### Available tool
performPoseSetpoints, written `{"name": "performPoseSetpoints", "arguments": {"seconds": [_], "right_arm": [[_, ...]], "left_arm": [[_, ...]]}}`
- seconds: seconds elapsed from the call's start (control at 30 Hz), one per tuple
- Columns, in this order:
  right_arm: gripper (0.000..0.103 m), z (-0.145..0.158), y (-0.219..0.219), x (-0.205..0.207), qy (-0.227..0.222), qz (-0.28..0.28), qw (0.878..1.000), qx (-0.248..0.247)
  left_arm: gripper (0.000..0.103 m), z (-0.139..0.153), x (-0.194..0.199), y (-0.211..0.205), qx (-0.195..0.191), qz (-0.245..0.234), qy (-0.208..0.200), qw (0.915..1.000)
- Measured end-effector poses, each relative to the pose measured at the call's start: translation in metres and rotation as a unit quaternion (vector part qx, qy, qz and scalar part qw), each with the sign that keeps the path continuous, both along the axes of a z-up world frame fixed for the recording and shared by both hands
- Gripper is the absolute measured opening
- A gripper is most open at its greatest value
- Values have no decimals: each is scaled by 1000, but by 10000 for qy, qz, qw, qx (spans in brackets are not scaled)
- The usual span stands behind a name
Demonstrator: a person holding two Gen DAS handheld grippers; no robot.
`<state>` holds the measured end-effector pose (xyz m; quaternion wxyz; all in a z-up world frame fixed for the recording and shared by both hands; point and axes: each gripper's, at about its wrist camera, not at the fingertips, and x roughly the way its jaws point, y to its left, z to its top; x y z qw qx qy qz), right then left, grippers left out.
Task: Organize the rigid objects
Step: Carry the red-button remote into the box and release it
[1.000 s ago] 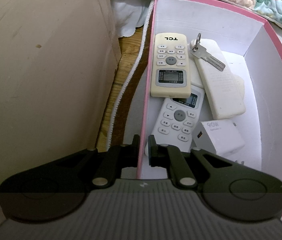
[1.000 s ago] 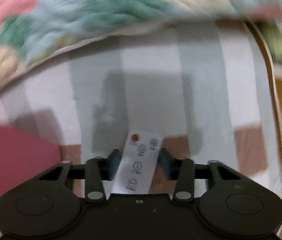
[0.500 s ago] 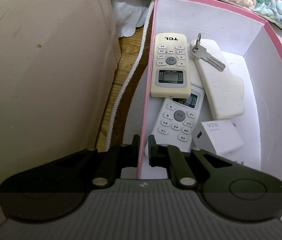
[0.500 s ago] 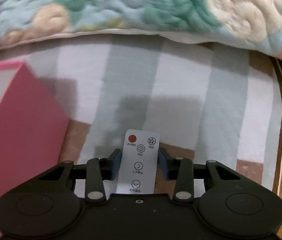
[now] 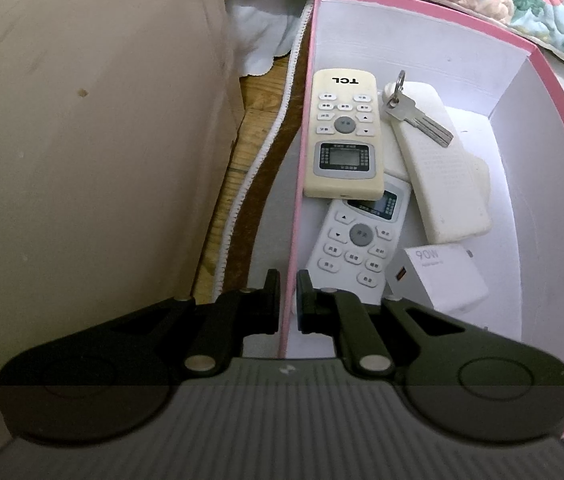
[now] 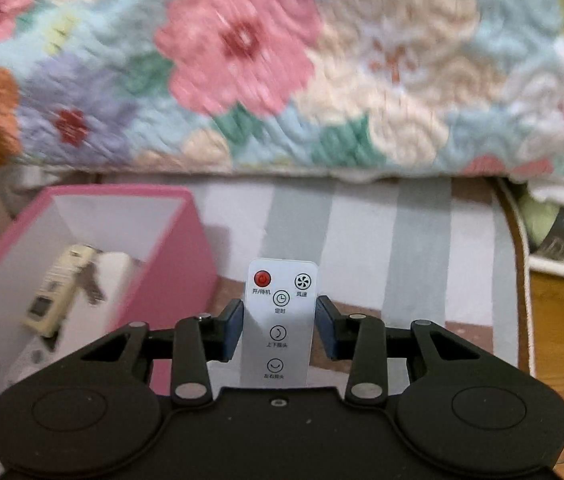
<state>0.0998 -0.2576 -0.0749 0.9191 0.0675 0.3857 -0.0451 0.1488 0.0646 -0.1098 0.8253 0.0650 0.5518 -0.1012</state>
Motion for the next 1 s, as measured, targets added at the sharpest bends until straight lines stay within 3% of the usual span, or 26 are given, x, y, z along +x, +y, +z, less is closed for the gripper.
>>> {"name": "performPoseSetpoints", "arguments": {"seconds": [0.1,0.2,0.37,0.47,0.6,0.73,0.83,1.0], "right_arm": [[45,25,7,-20,-283,87,9990,319],[45,49,29,-35,-462,568,9958,552],[45,68,79,-41,-264,1553,9851,684],[45,63,107,-35,122,1806,9820,543],[45,41,142,-20,850,1717,9814,-150],[45,24,163,-9,1200,1863,9747,-308],[45,13,176,-10,1401,1886,9692,-735],[45,1,177,-4,1642,1771,9670,-810]], "left_arm": [[7,0,-1,0,11,1,-7,10000],[5,2,-2,-1,15,-17,-54,10000],[5,4,-4,-3,58,-47,-81,9999],[5,5,-4,-3,52,-41,-80,9999],[5,5,-4,-3,53,-40,-78,9999],[5,5,-5,-3,45,-47,-78,9999],[5,5,-4,-2,37,-55,-74,10000],[5,5,-3,-2,22,-54,-54,10000]]}}
